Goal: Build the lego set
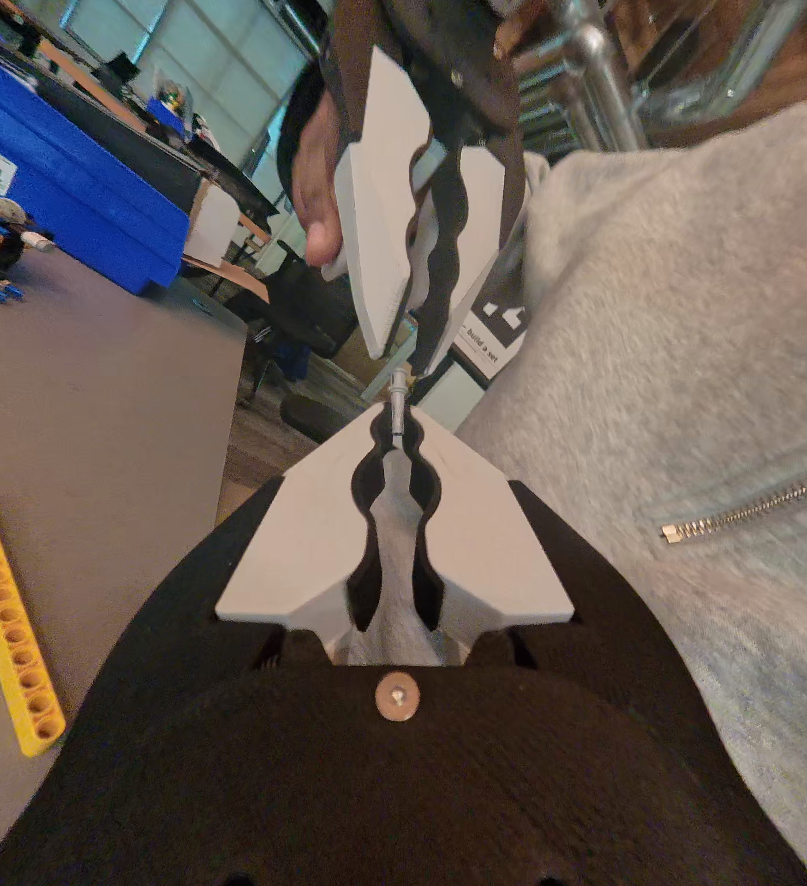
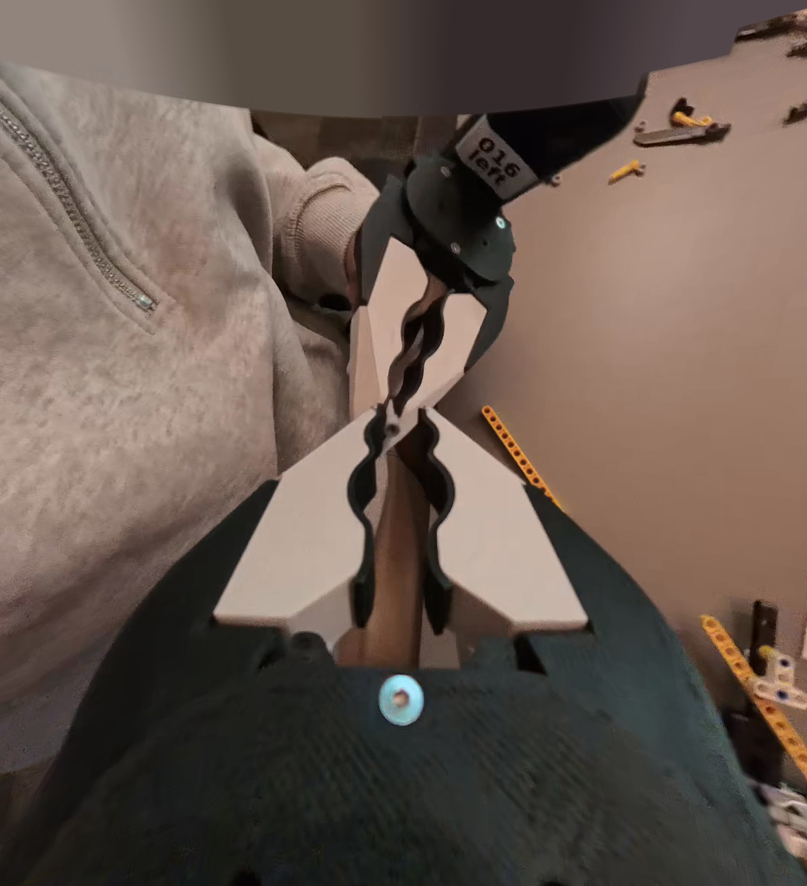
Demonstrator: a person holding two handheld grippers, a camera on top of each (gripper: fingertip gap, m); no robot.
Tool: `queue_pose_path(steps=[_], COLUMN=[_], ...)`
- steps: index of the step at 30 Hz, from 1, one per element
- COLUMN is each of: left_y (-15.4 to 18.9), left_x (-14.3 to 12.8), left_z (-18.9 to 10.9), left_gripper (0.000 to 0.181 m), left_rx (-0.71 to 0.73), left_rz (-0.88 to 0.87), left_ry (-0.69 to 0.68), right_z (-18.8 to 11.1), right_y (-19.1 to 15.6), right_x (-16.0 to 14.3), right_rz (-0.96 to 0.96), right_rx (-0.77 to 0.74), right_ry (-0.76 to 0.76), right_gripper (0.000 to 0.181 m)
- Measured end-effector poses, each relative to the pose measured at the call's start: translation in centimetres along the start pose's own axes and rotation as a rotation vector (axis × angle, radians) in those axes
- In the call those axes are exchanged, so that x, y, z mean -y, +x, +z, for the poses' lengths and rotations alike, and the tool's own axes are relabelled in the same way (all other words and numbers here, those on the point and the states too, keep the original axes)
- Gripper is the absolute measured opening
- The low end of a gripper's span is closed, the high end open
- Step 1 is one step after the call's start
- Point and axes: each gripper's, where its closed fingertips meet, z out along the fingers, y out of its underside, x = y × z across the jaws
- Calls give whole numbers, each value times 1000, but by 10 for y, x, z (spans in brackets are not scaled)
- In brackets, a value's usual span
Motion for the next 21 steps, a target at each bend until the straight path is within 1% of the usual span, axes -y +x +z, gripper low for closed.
queue_pose_path(steps=[4,7,9,11,13,18,21], left_y=[4,7,10,12,14,24,26], left_x=[-5,-7,-8,-8,-10,-5,-6], left_z=[5,5,5,6,7,4,3], left_gripper=[0,0,0,0,0,0,0], left_rx=[-4,-22,-38,-48,-62,-125,-139], left_rz=[58,68,74,75,72,62,63], left_ry=[-29,-37,-41,-44,-50,-16,-21], right_z=[2,2,3,5,7,6,7], right_y=[-12,-20,-21,-25,-27,-31,-33], right_x=[-4,-7,-9,-11,-9,1,2], right_rz=[-103,-124,-137,-143,-155,-137,-119], right_rx=[59,108,107,118,112,116,130], right_ry=[-74,-101,-116,-120,-104,-71,-53], right_gripper=[11,13,14,12,5,3,4])
